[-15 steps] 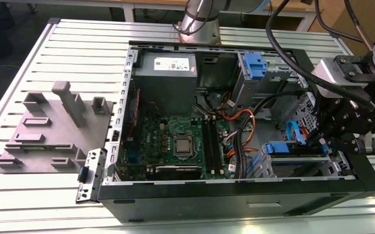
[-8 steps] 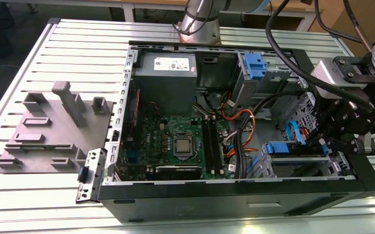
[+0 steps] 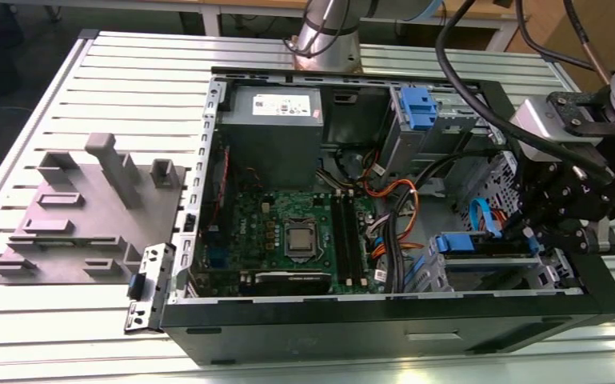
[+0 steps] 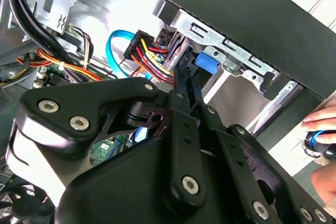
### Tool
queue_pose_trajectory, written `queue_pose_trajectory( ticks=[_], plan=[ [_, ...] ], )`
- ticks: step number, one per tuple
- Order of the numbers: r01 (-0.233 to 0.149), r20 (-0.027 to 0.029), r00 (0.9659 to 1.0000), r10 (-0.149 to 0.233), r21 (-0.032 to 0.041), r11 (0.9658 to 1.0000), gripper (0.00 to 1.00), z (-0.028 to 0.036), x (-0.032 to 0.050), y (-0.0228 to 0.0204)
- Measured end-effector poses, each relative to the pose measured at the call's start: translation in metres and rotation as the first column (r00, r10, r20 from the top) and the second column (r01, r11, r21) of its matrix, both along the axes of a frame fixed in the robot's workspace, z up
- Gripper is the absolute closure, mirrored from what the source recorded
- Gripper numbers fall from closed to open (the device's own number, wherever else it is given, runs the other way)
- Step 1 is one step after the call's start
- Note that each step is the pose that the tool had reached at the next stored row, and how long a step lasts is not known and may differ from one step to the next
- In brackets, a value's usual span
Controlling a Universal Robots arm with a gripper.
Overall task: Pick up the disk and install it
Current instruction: 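Insert the second disk wire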
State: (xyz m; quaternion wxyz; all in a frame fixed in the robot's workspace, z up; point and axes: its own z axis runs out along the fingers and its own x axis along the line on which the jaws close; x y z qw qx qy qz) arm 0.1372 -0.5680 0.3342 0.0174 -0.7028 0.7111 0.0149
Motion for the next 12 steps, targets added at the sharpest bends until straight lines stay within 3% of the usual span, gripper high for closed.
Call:
queue_pose_trajectory(
  ticks=[12],
  plan=[
    [0.000,0.0000,1.0000,0.000,-0.0006,1.0000,0.84,0.0007,0.0002,-0.0013]
  ],
)
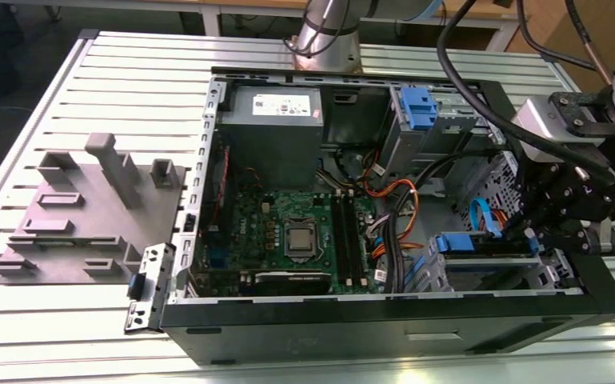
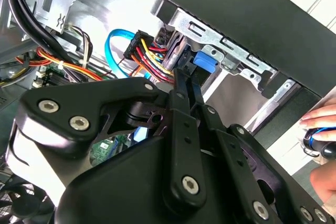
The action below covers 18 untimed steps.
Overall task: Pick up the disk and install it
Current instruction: 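Insert the second disk wire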
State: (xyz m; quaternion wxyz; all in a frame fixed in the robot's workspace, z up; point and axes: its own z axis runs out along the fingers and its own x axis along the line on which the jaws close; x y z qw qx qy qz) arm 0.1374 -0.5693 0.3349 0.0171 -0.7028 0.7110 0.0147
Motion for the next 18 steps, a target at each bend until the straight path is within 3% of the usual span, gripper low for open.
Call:
queue_pose_trajectory(
  ticks=[18],
  plan=[
    [0.000,0.0000,1.0000,0.000,-0.0001,1.0000,0.84,-0.0047,0.0000,-0.0008]
  ],
)
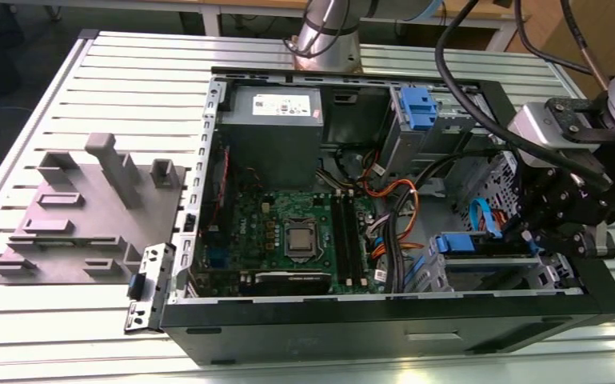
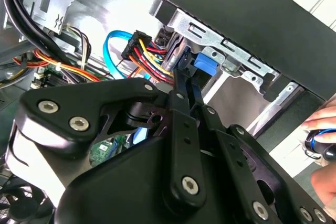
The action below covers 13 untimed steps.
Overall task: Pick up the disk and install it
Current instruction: 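Insert the second disk wire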
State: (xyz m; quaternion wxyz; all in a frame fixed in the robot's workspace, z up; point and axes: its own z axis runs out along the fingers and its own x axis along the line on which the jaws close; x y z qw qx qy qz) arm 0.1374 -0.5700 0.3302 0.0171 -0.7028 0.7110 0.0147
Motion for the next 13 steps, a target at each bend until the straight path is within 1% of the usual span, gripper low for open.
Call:
queue_pose_trajectory(
  ticks=[4,9,12,13],
  plan=[
    [0.000,0.0000,1.0000,0.000,0.0000,1.0000,0.84,-0.0002,0.0000,0.0000],
    [0.000,0.0001,1.0000,0.000,-0.0008,1.0000,0.84,-0.0027,0.0000,0.0000],
    [0.000,0.0000,1.0000,0.000,0.0001,1.0000,0.84,-0.0033,0.0000,0.0000],
    [0.000,-0.0001,1.0000,0.000,0.0014,1.0000,0.82,-0.0038,0.0000,0.0001]
  ],
)
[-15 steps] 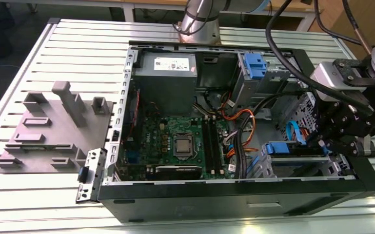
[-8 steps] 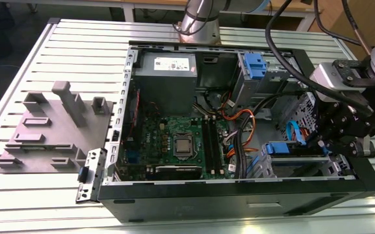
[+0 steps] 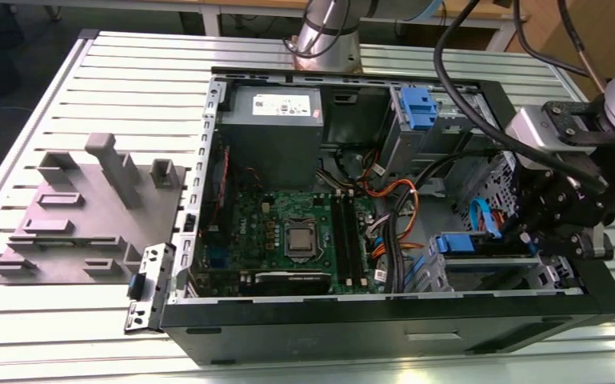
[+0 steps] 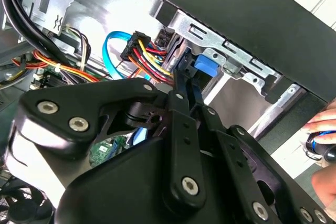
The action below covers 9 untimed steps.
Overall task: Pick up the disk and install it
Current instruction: 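Insert the second disk wire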
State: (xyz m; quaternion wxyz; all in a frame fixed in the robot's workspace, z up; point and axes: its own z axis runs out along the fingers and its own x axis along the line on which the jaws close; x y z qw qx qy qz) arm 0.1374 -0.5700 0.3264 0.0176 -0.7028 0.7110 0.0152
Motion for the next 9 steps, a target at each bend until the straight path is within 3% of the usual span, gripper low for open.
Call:
queue_pose_trajectory(
  ticks=[3,4,9],
  plan=[
    [0.000,0.0001,1.0000,0.000,-0.0007,1.0000,0.77,0.0001,0.0000,-0.0001],
    [0.000,0.0001,1.0000,0.000,-0.0013,1.0000,0.70,0.0004,0.0000,-0.0001],
    [0.000,0.0001,1.0000,0.000,-0.0013,1.0000,0.70,0.0028,0.0000,-0.0001]
  ],
)
